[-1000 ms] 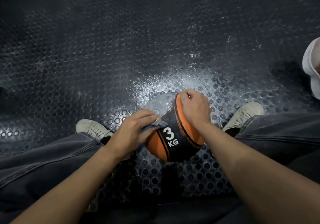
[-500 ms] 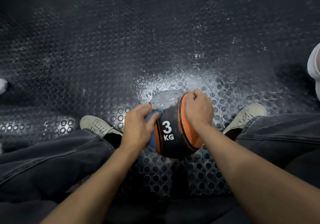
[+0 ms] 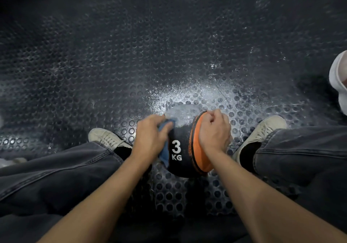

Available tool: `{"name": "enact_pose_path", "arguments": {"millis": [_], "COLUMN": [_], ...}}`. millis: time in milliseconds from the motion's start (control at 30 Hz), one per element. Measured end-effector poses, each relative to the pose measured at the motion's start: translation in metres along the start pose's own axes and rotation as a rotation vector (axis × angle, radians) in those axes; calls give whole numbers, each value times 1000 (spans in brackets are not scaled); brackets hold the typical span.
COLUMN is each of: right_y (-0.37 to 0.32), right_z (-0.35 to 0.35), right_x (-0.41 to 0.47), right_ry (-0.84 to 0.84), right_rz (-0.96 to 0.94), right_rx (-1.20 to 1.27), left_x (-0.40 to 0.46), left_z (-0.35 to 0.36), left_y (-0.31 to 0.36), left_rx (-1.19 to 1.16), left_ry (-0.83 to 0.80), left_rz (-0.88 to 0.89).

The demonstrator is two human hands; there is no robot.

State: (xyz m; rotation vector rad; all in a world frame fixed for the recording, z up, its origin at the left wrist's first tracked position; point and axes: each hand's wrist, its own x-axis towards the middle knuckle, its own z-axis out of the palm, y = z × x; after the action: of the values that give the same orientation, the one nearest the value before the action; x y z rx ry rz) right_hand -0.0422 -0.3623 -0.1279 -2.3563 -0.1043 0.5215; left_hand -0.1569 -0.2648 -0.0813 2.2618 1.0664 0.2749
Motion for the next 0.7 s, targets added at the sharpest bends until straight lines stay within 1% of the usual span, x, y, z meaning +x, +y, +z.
{"name": "enact_pose_path", "arguments": {"millis": [33,67,100,167,200,233,300,333,367,467,500,600,633,667,700], "right_y": [-4,-6,-6,-4,-1,0,-4,-5,-6,1,4,-3,-6,-7,-5], "right_z": [2,3,2,-1,-2,-3,0,2,2,-2,-3,1,2,2,0], "right_x": [-1,-3,-4,-3,-3,-5,-7,-9,-10,-7,-7,-9,-10,-10,-9], "right_ry": [-1,4,14,23,17,13,19,24,36,43,33,27,32,40,44], "right_rz": [13,37,58,82,84,81,79,89,98,89,79,69,78,84,86], "right_rx": [2,1,4,34,41,39,31,22,15,15,17,15,10,15,23], "left_x": [7,7,2,-15,-20,-16,3,7,5,-17,-16,9,10,5,-5], "left_z": [1,2,3,4,2,1,2,2,3,2,1,1,2,4,4], "left_y": [0,1,5,16,16,12,4,3,5,15,11,-3,-2,1,7], "left_rx": [-9,-19,-22,-17,-27,-25,-26,-19,0,-14,-5,2,6,18,12], "left_ry": [35,42,41,-9,-21,-16,62,74,69,-23,-37,65,77,73,48], "left_rz": [-104,-159,-140,-1,37,-2,-158,-197,-173,37,35,-165,-179,-129,-38]}}
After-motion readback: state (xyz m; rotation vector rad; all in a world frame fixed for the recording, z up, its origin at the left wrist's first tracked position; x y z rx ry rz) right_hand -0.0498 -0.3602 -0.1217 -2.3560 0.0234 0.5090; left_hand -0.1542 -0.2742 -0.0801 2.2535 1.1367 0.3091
